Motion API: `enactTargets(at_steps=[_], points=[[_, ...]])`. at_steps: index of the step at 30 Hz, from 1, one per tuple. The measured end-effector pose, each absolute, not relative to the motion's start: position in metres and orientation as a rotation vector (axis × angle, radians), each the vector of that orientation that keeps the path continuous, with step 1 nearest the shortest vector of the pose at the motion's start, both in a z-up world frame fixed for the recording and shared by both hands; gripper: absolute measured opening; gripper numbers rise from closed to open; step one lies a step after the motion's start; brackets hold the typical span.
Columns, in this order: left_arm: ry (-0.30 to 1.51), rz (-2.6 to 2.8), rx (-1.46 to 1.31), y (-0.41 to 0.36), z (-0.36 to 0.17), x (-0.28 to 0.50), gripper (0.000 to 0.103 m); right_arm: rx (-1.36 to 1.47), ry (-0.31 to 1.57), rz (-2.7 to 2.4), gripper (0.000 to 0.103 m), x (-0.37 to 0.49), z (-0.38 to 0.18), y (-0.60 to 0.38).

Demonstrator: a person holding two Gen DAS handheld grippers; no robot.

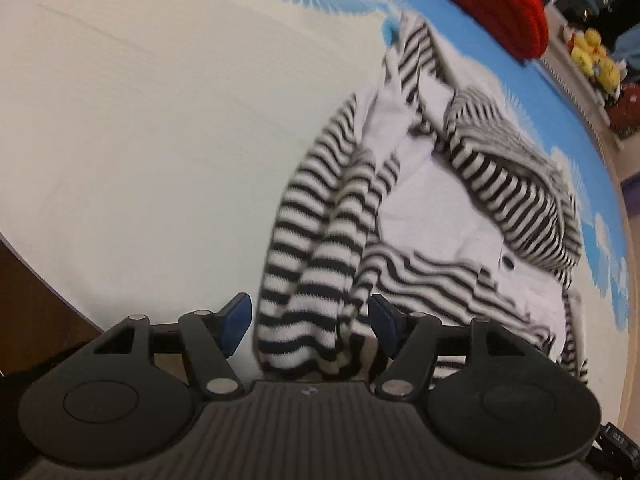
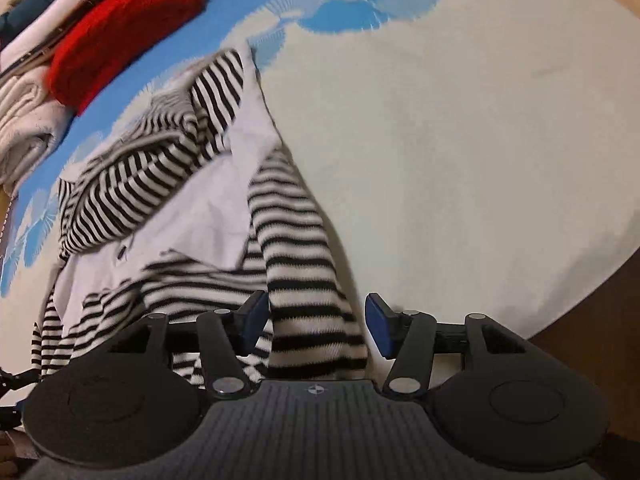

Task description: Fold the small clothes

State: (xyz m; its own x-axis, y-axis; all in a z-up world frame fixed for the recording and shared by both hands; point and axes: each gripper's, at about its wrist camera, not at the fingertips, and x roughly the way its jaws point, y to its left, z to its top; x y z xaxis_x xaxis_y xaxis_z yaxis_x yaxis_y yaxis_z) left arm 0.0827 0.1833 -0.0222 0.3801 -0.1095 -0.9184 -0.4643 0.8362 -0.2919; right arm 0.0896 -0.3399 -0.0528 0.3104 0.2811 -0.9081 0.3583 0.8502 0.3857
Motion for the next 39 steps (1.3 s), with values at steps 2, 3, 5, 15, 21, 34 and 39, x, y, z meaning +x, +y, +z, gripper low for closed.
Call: enactTargets(at_steps=[2, 3, 5, 15, 21, 34, 39], points=[[1.213, 0.235, -0.537, 0.179, -0.029, 0.086, 0.07, 0.566, 1.294, -0.042, 0.056, 0.091, -0.058, -0.334], [1.237, 0.231, -0.525, 0.177, -0.034, 0.087, 0.07, 0.554, 1.301, -0.038, 0.056, 0.093, -0.061, -0.332], [1.262, 0.229, -0.505, 0.174, -0.039, 0.088, 0.07, 0.532, 1.32, -0.034, 0.056, 0.095, -0.066, -0.328], [1.29, 0.181, -0.406, 0.166, -0.039, 0.081, 0.036, 0.393, 1.356, 0.005, 0.049, 0.098, -0.073, -0.311], [1.239, 0.111, -0.357, 0.153, -0.025, 0.079, 0.009, 0.39, 1.301, 0.041, 0.01, 0.096, -0.061, -0.313], [0.972, -0.17, -0.301, 0.15, 0.111, 0.042, 0.008, 0.623, 0.969, 0.15, 0.008, 0.072, 0.083, -0.383], [0.828, -0.287, -0.37, 0.165, 0.173, -0.006, 0.008, 0.722, 0.88, 0.207, 0.008, 0.029, 0.144, -0.406]])
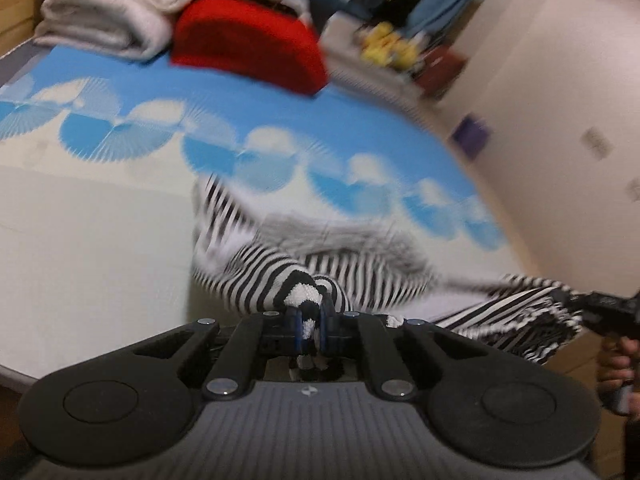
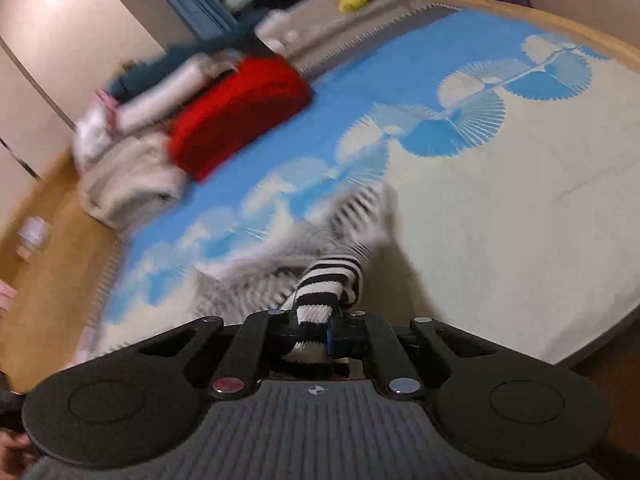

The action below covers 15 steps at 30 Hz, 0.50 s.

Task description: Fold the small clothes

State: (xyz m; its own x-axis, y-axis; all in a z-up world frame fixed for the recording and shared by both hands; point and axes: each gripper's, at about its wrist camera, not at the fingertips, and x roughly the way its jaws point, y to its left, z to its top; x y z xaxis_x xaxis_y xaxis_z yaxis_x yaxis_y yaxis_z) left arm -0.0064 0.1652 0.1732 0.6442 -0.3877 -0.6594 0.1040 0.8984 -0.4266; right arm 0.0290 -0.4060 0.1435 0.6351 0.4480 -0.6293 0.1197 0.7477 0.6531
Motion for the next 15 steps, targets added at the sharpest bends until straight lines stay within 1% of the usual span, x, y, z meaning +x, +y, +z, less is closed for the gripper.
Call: enactTargets(at_steps=[2, 5, 12, 14, 15], points=[[0.821, -0.318, -0.425, 0.168, 0.175, -0.006, 0.008, 0.713, 0.847, 0.204, 0.008, 0.023, 0.156, -0.415], [0.869, -0.309, -0.476, 0.168, 0.151, 0.023, 0.008, 0.75, 0.88, 0.165, 0.008, 0.041, 0.139, -0.423], [1.053, -0.169, -0.507, 0.17, 0.051, 0.159, 0.009, 0.673, 1.063, 0.051, 0.008, 0.146, 0.048, -0.405], [1.084, -0.116, -0.5, 0.173, 0.026, 0.19, 0.01, 0.66, 1.114, 0.019, 0.008, 0.179, 0.02, -0.397], [1.081, -0.089, -0.472, 0.172, 0.017, 0.201, 0.014, 0.652, 1.127, 0.024, 0.008, 0.193, 0.008, -0.392]])
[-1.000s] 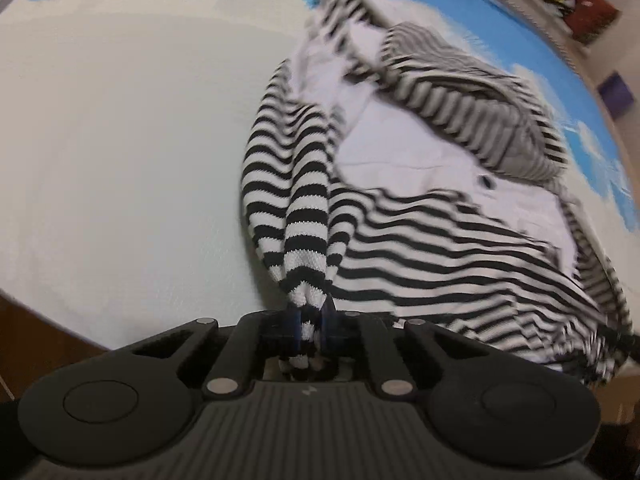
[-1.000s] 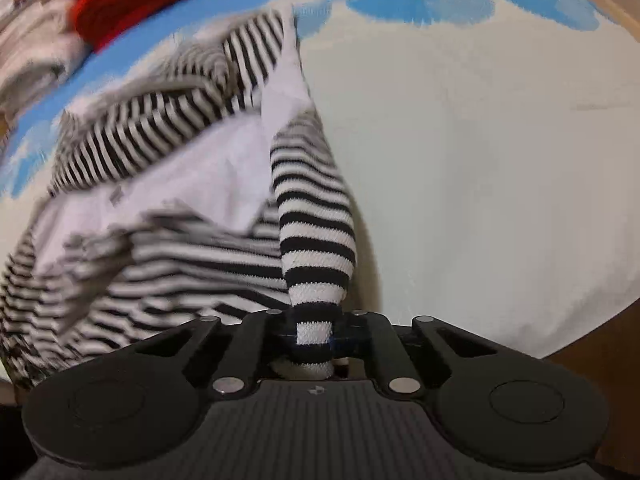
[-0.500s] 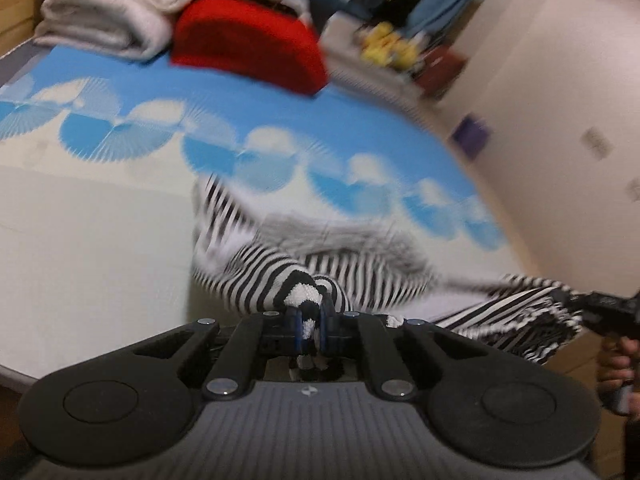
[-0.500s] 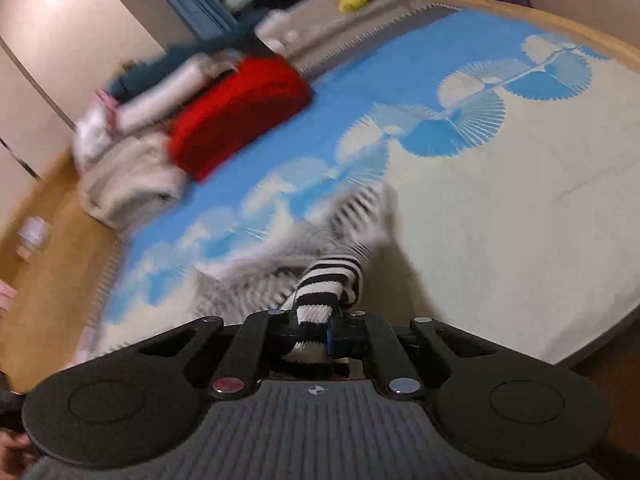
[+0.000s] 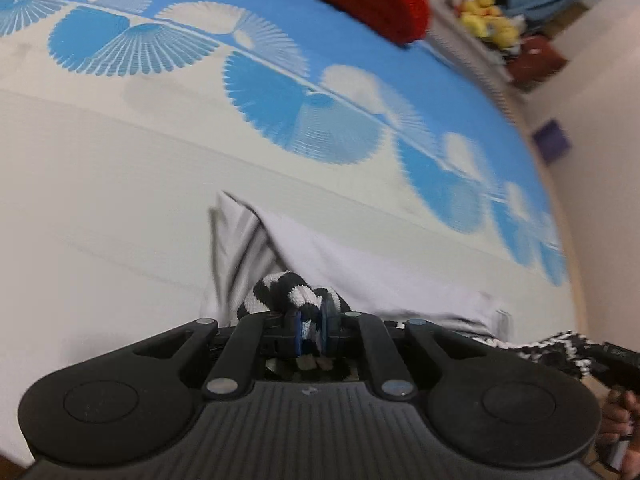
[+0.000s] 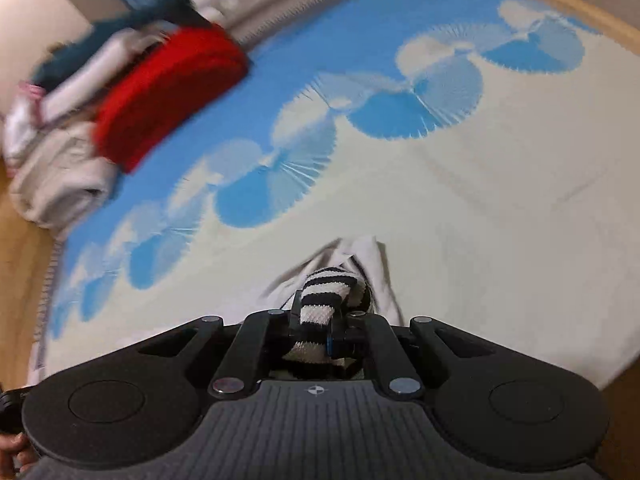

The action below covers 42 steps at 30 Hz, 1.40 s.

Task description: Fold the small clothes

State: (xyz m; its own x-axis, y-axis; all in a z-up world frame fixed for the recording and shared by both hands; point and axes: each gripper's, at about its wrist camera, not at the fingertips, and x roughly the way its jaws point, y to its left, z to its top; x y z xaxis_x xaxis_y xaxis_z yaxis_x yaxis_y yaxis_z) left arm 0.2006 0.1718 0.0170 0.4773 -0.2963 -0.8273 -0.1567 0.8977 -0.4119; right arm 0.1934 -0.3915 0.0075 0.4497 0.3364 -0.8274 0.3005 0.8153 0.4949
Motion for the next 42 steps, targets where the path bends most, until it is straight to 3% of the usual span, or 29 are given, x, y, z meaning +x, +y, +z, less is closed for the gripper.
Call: enactTargets(at_steps=[7, 9, 11, 14, 20, 26, 28, 29, 30, 31, 34, 35, 36, 38, 42], points=[[0.961, -0.082, -0.628, 0.192, 0.021, 0.221, 0.028, 0.809, 1.065, -0.043, 0.019, 0.229, -0.033, -0.394], [0.917, -0.04, -0.598, 0.196, 0.028, 0.219, 0.041, 0.828, 1.02, -0.046, 0.029, 0.231, -0.029, -0.399], [0.856, 0.006, -0.593, 0.204, 0.036, 0.214, 0.048, 0.763, 0.978, -0.095, 0.045, 0.23, -0.022, -0.402], [0.847, 0.014, -0.647, 0.215, 0.035, 0.207, 0.049, 0.766, 0.957, -0.124, 0.049, 0.222, -0.023, -0.41], [0.957, -0.103, -0.374, 0.172, 0.03, 0.209, 0.049, 0.666, 0.961, -0.027, 0.049, 0.214, -0.023, -0.399], [1.031, -0.168, -0.331, 0.141, 0.011, 0.213, 0.049, 0.522, 1.015, 0.133, 0.05, 0.228, -0.027, -0.355], [1.073, -0.155, -0.305, 0.134, 0.004, 0.218, 0.043, 0.45, 1.053, 0.15, 0.052, 0.236, -0.035, -0.338], [1.092, -0.146, -0.29, 0.132, 0.0, 0.222, 0.037, 0.423, 1.072, 0.155, 0.052, 0.241, -0.04, -0.331], [1.109, -0.131, -0.268, 0.13, -0.003, 0.225, 0.025, 0.398, 1.091, 0.155, 0.052, 0.245, -0.045, -0.325], [1.114, -0.124, -0.256, 0.13, -0.005, 0.227, 0.022, 0.368, 1.113, 0.147, 0.052, 0.25, -0.05, -0.319], [1.074, -0.117, -0.274, 0.134, -0.002, 0.237, 0.017, 0.317, 1.139, 0.116, 0.045, 0.26, -0.057, -0.306], [1.052, -0.111, -0.295, 0.138, 0.001, 0.24, 0.016, 0.323, 1.129, 0.118, 0.025, 0.264, -0.057, -0.303], [1.02, -0.099, -0.33, 0.143, 0.006, 0.242, 0.016, 0.338, 1.115, 0.118, 0.018, 0.268, -0.056, -0.301], [0.936, -0.076, -0.448, 0.159, 0.016, 0.246, 0.015, 0.392, 1.027, 0.108, 0.013, 0.273, -0.046, -0.301], [0.762, 0.023, -0.701, 0.19, 0.021, 0.252, 0.016, 0.599, 0.789, 0.099, 0.013, 0.28, -0.02, -0.314]])
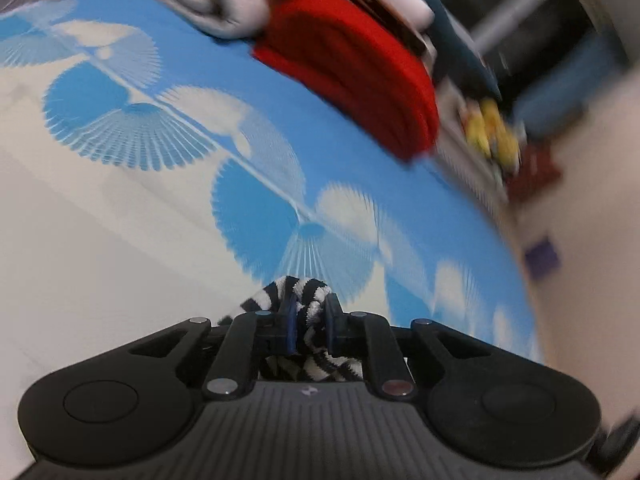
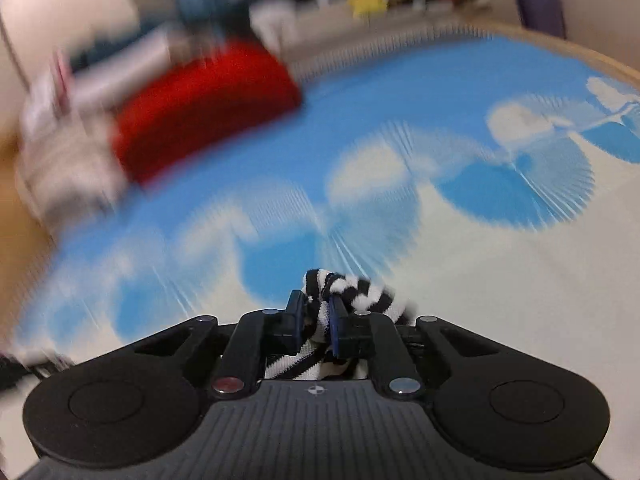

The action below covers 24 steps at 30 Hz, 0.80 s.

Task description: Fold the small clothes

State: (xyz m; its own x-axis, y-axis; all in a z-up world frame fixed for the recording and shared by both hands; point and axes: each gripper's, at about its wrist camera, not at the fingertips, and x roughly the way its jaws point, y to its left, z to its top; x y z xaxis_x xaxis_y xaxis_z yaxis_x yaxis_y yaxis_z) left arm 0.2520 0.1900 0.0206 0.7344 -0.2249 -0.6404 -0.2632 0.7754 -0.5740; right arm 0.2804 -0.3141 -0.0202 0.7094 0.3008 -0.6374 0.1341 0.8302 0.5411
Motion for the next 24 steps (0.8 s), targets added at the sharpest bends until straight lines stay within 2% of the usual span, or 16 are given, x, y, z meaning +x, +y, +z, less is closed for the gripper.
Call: enactTargets(at_steps=[3, 5, 7, 9, 11, 15, 18, 19, 24], points=[[0.852, 0.047, -0.737, 0.189, 0.004, 0.269, 0.019, 0.622, 0.859, -0.001, 0.021, 0.296, -0.034, -0.308], [0.836, 0.045, -0.747, 0.192, 0.004, 0.271, 0.021, 0.658, 0.933, -0.024, 0.038, 0.305, -0.049, -0.308], [0.785, 0.039, -0.739, 0.202, 0.013, 0.268, 0.036, 0.649, 0.919, -0.013, 0.041, 0.307, -0.048, -0.311], [0.768, 0.024, -0.693, 0.21, 0.021, 0.265, 0.039, 0.583, 0.876, -0.003, 0.047, 0.305, -0.037, -0.314], [0.821, -0.013, -0.625, 0.211, 0.021, 0.267, 0.043, 0.517, 0.856, 0.016, 0.057, 0.302, -0.033, -0.32], [0.987, -0.065, -0.387, 0.192, 0.003, 0.272, 0.046, 0.431, 0.991, 0.056, 0.063, 0.301, -0.053, -0.333], [1.004, -0.052, -0.251, 0.181, -0.006, 0.276, 0.066, 0.363, 1.127, 0.072, 0.063, 0.3, -0.076, -0.333], [1.015, -0.053, -0.24, 0.18, -0.011, 0.278, 0.069, 0.339, 1.146, 0.075, 0.063, 0.301, -0.081, -0.331], [1.05, -0.078, -0.133, 0.157, -0.035, 0.29, 0.07, 0.258, 1.155, 0.1, 0.06, 0.309, -0.096, -0.312]])
